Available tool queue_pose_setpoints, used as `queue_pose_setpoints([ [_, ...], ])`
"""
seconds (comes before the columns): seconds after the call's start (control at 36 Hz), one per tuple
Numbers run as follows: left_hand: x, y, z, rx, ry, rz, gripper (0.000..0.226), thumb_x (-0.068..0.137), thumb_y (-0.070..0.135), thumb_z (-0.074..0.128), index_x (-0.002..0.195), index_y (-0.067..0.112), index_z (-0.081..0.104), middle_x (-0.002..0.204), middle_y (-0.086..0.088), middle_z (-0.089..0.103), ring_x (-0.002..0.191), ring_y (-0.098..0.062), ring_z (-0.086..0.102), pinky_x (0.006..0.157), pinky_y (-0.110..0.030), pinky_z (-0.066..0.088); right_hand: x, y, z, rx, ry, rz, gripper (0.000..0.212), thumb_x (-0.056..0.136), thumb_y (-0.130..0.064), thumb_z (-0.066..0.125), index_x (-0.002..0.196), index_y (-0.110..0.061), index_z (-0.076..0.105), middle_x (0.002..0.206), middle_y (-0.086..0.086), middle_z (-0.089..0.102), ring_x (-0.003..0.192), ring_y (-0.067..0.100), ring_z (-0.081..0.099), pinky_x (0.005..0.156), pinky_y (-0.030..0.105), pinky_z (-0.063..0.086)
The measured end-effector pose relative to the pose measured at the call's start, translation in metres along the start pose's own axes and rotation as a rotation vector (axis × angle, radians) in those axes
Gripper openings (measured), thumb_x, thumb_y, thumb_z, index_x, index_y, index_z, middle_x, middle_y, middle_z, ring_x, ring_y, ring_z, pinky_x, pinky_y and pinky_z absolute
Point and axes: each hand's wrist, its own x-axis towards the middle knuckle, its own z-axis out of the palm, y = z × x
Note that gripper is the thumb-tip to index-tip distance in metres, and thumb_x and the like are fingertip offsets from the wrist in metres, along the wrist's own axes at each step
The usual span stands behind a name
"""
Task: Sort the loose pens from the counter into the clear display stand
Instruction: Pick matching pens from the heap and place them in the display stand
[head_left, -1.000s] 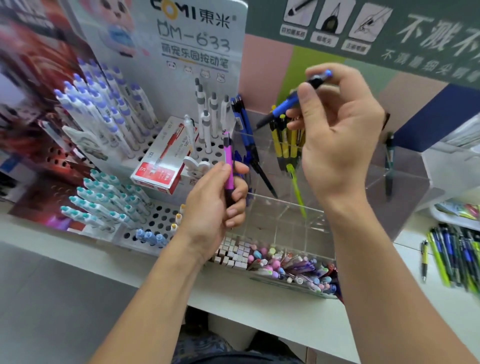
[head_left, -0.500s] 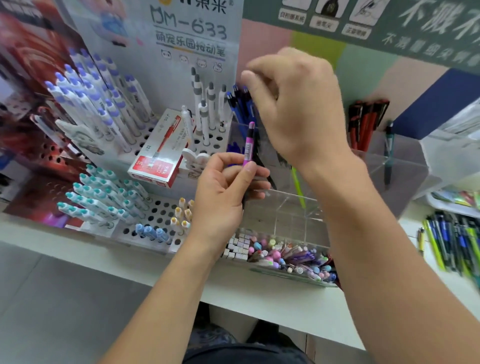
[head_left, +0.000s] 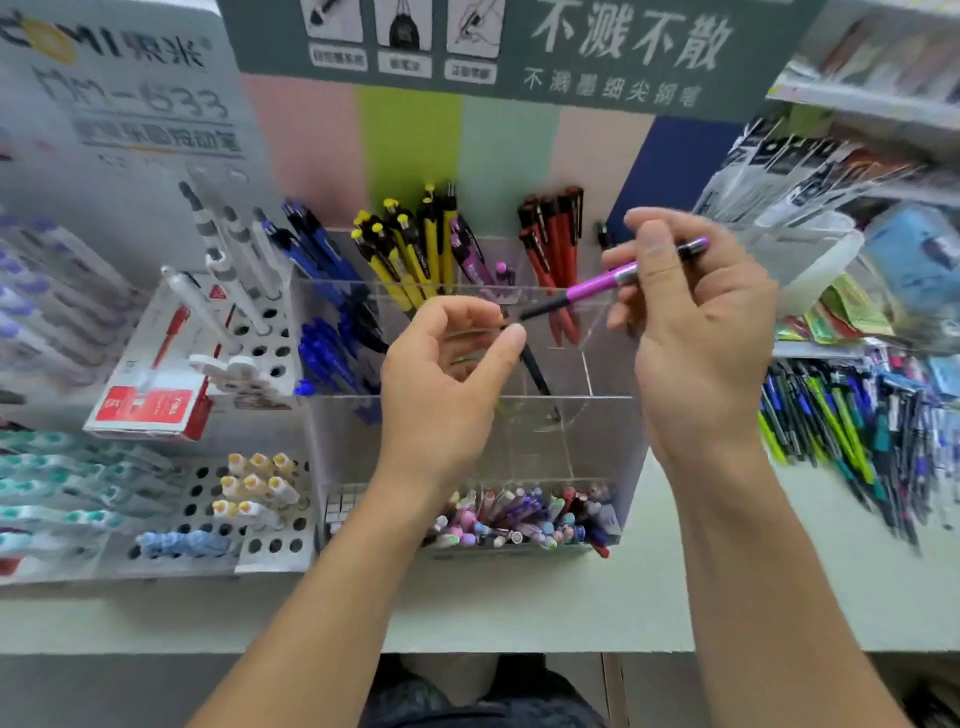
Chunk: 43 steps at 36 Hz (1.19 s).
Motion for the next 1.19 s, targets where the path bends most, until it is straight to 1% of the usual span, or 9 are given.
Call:
queue_pose_setpoints([
  [0.11,0.012,-0.001,-0.007,0.128,-0.169,-0.084,0.024,0.095,0.02,0.07,0.118,0.026,0.07,0.114,0.013,0.072,0.101,-0.007,0.07,0.089,-0.034,0.058,0.027,-0.014,-0.01,-0.229,-0.07,-0.211,0.012,0.103,-0.013,0.054,0.105,-0.009,0.065,0.084,0.004,0.07,0.06,0.005,0.063,0.056,0.027,0.052],
  [0.25,0.025,0.005,-0.013,0.18,-0.247,-0.095,0.065,0.098,0.024,0.065,0.155,0.025,0.036,0.125,0.014,0.064,0.104,-0.01,0.069,0.088,-0.047,0.059,0.05,-0.013,0.026,-0.518,-0.254,-0.281,0.011,0.098,-0.022,0.059,0.099,-0.018,0.07,0.081,-0.007,0.07,0.071,0.011,0.069,0.071,0.041,0.057],
  [0.36,0.027,0.009,-0.016,0.187,-0.242,-0.063,0.065,0.099,0.02,0.062,0.157,0.025,0.032,0.111,0.003,0.06,0.087,-0.03,0.066,0.071,-0.039,0.061,0.059,-0.016,0.056,-0.841,-0.443,-0.362,0.025,0.099,-0.022,0.06,0.117,-0.009,0.072,0.108,0.008,0.068,0.103,0.022,0.062,0.091,0.028,0.043],
  [0.47,0.024,0.012,-0.018,0.13,-0.141,-0.011,0.041,0.1,0.012,0.06,0.139,0.02,0.051,0.095,0.004,0.063,0.07,-0.016,0.064,0.061,-0.029,0.057,0.063,-0.02,0.082,-1.065,-0.634,-0.331,0.032,0.089,-0.024,0.076,0.118,-0.013,0.069,0.111,0.009,0.066,0.106,0.03,0.062,0.093,0.04,0.049],
  [0.64,0.019,-0.001,-0.028,0.095,0.138,-0.01,0.019,0.098,0.01,0.058,0.093,0.028,0.06,0.079,-0.005,0.065,0.063,-0.023,0.064,0.06,-0.049,0.057,0.075,-0.013,0.091,-1.09,-0.546,-0.233,0.022,0.075,-0.033,0.087,0.087,-0.017,0.077,0.088,0.01,0.07,0.081,0.03,0.068,0.077,0.034,0.056],
  [0.78,0.01,-0.013,-0.015,0.075,0.104,0.029,0.014,0.095,0.014,0.063,0.09,0.027,0.062,0.079,-0.001,0.065,0.067,-0.022,0.06,0.061,-0.04,0.053,0.066,0.005,0.061,-1.071,-0.484,-0.433,0.033,0.09,-0.039,0.07,0.102,-0.01,0.08,0.097,0.014,0.069,0.085,0.028,0.061,0.075,0.035,0.047],
  [0.92,-0.01,-0.011,0.027,0.059,-0.013,0.07,0.013,0.095,0.015,0.065,0.086,0.024,0.063,0.072,0.006,0.062,0.063,-0.016,0.056,0.057,-0.038,0.05,0.046,0.006,0.0,-0.646,-0.092,-0.688,0.017,0.091,-0.023,0.074,0.09,-0.007,0.077,0.084,0.004,0.07,0.065,0.011,0.056,0.065,0.023,0.047],
  [1.08,-0.051,-0.027,0.136,0.085,-0.294,0.022,0.009,0.091,0.02,0.065,0.082,0.019,0.063,0.065,-0.002,0.06,0.055,-0.025,0.052,0.051,-0.029,0.042,0.034,0.075,-0.14,-0.394,0.188,-0.178,0.038,0.097,-0.029,0.063,0.069,-0.004,0.071,0.058,0.009,0.063,0.053,0.025,0.057,0.053,0.04,0.045],
  [1.19,-0.075,-0.076,0.242,0.215,-0.472,-0.303,0.008,0.093,0.023,0.067,0.085,0.024,0.066,0.071,0.002,0.065,0.056,-0.016,0.06,0.051,-0.026,0.044,0.03,0.178,-0.25,-0.652,0.037,0.433,0.026,0.083,-0.034,0.063,0.072,-0.014,0.074,0.067,0.004,0.071,0.067,0.025,0.068,0.068,0.044,0.057],
])
